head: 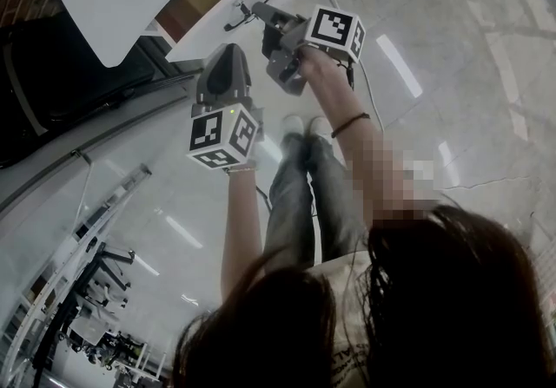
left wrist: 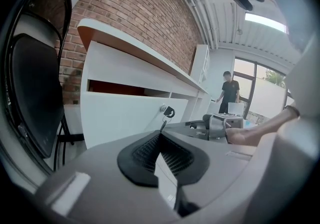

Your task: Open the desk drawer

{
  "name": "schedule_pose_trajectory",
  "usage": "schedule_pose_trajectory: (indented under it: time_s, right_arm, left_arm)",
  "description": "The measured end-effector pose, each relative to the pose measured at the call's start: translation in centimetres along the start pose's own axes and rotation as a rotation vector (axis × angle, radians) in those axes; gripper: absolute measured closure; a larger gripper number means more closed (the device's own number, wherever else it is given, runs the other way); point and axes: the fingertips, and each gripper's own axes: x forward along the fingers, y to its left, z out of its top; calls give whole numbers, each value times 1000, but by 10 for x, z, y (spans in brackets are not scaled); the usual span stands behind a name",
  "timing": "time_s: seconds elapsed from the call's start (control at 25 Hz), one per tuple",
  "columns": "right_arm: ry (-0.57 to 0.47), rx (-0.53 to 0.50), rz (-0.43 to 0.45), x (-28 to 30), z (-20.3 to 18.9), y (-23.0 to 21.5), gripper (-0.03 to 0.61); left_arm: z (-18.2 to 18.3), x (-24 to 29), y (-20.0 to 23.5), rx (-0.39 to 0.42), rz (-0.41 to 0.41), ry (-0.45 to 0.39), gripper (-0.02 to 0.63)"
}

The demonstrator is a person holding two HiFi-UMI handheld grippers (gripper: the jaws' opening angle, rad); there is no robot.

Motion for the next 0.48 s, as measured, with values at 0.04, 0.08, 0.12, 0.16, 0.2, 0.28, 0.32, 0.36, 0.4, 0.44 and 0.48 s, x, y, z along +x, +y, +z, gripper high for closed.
schedule_pose_trajectory:
  time_s: [0.04, 0.08, 0.12, 0.16, 0.2, 0.28, 0.32, 0.36, 0.4, 0.44, 0.48]
  right_arm:
    - [1, 0, 0, -1, 0, 0, 557]
    - [1, 0, 1, -1, 0, 0, 557]
    - [0, 0, 1, -2, 0, 0, 557]
    - [-2, 1, 1, -2, -1, 0, 557]
    - [-3, 2, 1, -3, -1, 0, 557]
    - [-4, 3, 0, -5, -2, -1, 557]
    - [-4, 3, 0, -6, -2, -1, 557]
    - [-3, 3, 1, -7, -3, -2, 557]
    - [-4, 3, 1, -9, -3, -2, 557]
    - [-4, 4, 1, -10, -3, -2, 557]
    - [-4, 5, 1, -11, -4, -2, 557]
  left_arm:
    - [0, 0, -1, -1, 0, 1, 615]
    - [-1, 0, -1, -2, 0, 1, 615]
    - [-1, 0, -2, -2, -1, 1, 615]
    - [-1, -1, -2, -3, -2, 1, 615]
    - [-1, -1, -3, -3, -3, 0, 617]
    - [-1, -2, -4, -4, -4, 0, 617]
    - [-1, -2, -5, -4, -5, 0, 615]
    - [-2, -3, -5, -4, -6, 0, 615]
    - [-2, -3, -6, -4, -6, 0, 615]
    - [-2, -4, -7, -3, -6, 1, 615]
    - [-3, -5, -7, -4, -7, 1, 617]
